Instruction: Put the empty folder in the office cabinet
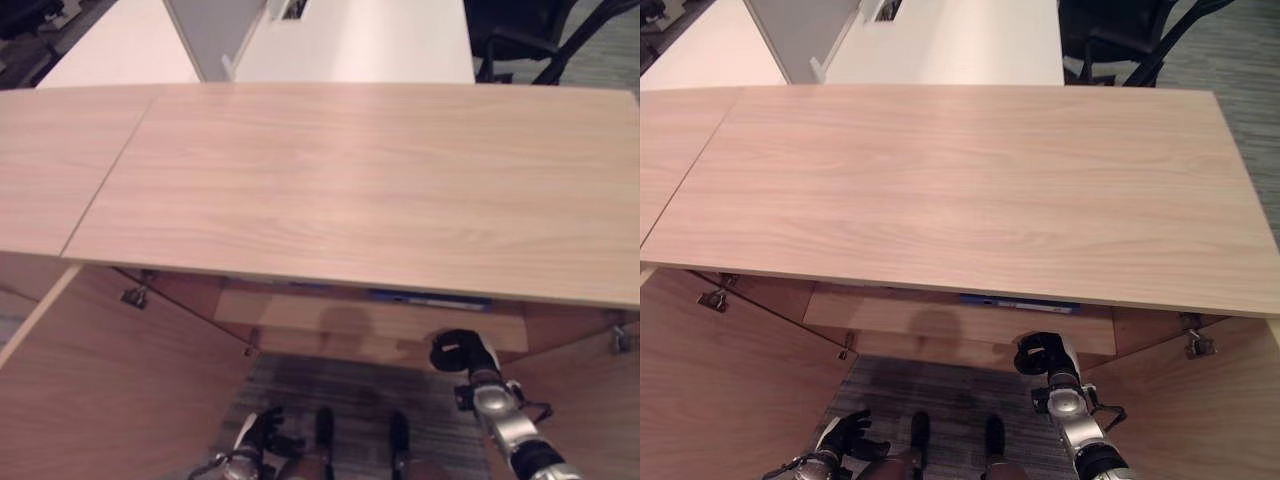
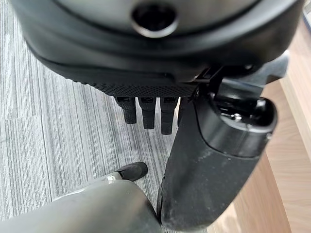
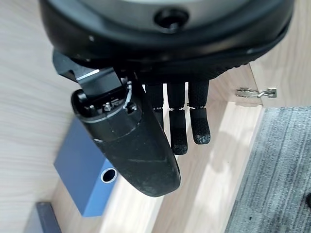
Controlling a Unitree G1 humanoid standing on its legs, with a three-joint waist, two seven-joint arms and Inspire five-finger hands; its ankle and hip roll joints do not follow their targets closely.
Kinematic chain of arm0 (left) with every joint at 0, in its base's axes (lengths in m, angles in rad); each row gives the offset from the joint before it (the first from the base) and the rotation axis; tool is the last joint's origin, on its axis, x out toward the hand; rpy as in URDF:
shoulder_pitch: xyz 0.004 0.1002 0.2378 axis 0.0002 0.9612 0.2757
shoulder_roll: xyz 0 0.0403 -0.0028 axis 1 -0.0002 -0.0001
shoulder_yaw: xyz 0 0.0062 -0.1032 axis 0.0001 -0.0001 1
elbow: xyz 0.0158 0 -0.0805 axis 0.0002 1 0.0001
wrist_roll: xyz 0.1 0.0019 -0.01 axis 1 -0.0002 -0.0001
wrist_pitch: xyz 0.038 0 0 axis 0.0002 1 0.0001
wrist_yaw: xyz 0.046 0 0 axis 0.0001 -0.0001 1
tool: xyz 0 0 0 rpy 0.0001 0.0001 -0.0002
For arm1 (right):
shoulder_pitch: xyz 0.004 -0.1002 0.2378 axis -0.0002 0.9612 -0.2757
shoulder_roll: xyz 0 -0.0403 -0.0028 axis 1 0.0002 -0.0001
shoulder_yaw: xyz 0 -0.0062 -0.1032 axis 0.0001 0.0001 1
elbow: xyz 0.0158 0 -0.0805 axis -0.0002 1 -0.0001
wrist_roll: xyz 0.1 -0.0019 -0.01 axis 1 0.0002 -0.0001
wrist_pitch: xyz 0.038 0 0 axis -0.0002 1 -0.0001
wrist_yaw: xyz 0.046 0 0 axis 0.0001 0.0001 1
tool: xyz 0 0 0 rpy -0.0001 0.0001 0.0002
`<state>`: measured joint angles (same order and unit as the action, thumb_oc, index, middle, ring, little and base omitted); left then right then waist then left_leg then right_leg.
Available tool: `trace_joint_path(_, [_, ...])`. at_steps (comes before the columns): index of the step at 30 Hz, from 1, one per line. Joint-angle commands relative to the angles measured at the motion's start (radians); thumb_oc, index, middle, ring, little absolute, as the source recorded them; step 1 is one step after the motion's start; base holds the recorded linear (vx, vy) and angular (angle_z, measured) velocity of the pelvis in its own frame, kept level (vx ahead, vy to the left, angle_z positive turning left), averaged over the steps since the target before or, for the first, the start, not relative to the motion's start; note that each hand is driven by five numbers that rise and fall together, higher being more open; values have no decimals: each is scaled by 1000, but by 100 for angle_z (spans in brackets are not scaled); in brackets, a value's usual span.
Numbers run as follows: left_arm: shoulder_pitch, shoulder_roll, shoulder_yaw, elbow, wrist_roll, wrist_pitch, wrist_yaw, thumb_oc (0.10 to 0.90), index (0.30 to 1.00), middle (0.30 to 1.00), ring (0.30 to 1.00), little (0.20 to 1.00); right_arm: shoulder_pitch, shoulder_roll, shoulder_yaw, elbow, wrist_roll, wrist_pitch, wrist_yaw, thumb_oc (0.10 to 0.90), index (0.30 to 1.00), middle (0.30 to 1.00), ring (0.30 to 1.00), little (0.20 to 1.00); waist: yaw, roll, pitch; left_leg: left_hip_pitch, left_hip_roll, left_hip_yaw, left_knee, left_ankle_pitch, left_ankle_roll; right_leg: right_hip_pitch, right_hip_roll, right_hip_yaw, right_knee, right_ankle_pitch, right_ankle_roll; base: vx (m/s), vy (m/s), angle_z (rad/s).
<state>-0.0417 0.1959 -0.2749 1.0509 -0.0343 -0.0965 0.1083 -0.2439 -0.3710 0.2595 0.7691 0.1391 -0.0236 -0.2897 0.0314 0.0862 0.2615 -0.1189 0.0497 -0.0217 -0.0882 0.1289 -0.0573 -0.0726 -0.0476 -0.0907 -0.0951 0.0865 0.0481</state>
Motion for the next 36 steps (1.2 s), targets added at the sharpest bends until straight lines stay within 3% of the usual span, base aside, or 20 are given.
trace_joint_path(1, [-49, 36, -66, 44, -17, -23, 18, 800, 900, 900, 900, 900, -143, -55, -24, -47, 0, -62, -46, 400, 300, 300, 300, 300, 37, -18, 42, 35, 55, -3, 1, -84, -59, 30, -98, 18, 45, -118, 112, -52, 11, 12])
trace_joint_path(18, [-37, 47, -99, 33, -45, -31, 9, 800, 900, 900, 900, 900, -300, -106, -47, 10, 36, -78, -95, 400, 300, 300, 300, 300, 73, -2, 40, -18, 62, -29, 1, -67, -64, -59, -90, -6, 145, -157, 108, 7, -3, 4])
trace_joint_path(31, [-27, 72, -148, -1, -68, -48, 11, 800, 900, 900, 900, 900, -459, -166, 0, 214, 45, -52, -88, 400, 300, 300, 300, 300, 120, 44, 87, -72, 70, -66, 1, -43, -76, -147, -97, -38, 245, -196, 114, -28, -4, 7])
trace_joint_path(36, [-20, 86, -175, -30, -82, -55, 10, 800, 900, 900, 900, 900, -522, -189, 2, 289, 67, -50, -94, 400, 300, 300, 300, 300, 146, 63, 125, -136, 75, -80, 30, -34, -78, -215, -113, -45, 303, -212, 117, -61, -19, 5])
